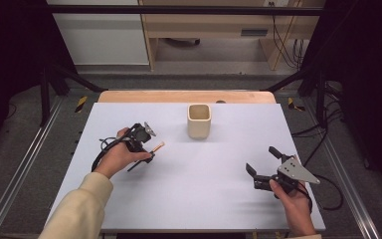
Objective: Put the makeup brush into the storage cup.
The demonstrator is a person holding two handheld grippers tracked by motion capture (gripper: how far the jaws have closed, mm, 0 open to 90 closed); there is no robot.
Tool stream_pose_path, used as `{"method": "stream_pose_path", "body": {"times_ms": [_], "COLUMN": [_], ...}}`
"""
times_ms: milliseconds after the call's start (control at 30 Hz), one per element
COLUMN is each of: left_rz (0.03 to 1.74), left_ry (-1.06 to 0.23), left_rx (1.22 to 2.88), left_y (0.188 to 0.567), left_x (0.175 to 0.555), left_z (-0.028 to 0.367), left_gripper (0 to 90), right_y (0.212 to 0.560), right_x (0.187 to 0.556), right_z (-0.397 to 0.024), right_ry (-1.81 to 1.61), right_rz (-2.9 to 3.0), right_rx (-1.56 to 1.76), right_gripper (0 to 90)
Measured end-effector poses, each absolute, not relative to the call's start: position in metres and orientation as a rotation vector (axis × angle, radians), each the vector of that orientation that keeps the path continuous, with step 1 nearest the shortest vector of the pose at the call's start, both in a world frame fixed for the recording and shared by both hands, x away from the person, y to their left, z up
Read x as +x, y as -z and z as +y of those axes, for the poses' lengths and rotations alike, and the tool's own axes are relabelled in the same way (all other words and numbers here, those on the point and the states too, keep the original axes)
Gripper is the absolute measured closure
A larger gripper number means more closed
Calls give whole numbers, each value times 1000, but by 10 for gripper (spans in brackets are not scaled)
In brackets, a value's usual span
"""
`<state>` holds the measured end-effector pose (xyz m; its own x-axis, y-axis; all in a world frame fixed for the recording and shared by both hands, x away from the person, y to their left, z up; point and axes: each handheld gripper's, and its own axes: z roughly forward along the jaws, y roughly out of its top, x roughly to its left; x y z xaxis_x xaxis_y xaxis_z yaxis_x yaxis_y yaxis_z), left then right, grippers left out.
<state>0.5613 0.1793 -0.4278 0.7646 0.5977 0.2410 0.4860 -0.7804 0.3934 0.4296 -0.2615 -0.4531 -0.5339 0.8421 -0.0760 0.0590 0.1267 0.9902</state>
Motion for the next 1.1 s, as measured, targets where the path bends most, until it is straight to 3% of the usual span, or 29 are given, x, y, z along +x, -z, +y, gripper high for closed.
{"method": "stream_pose_path", "body": {"times_ms": [733, 933, 1100], "left_rz": [862, 864, 836], "left_ry": [-507, -500, -476], "left_rx": [2694, 2702, 2721], "left_y": [436, 438, 438], "left_x": [566, 567, 566], "left_z": [178, 177, 176], "left_gripper": [170, 214, 371], "right_y": [454, 454, 454], "right_x": [430, 430, 430], "right_z": [-261, -261, -261], "right_ry": [-1476, -1476, -1475], "right_rz": [1743, 1742, 1745], "right_rx": [875, 874, 875], "right_gripper": [24, 24, 25]}}
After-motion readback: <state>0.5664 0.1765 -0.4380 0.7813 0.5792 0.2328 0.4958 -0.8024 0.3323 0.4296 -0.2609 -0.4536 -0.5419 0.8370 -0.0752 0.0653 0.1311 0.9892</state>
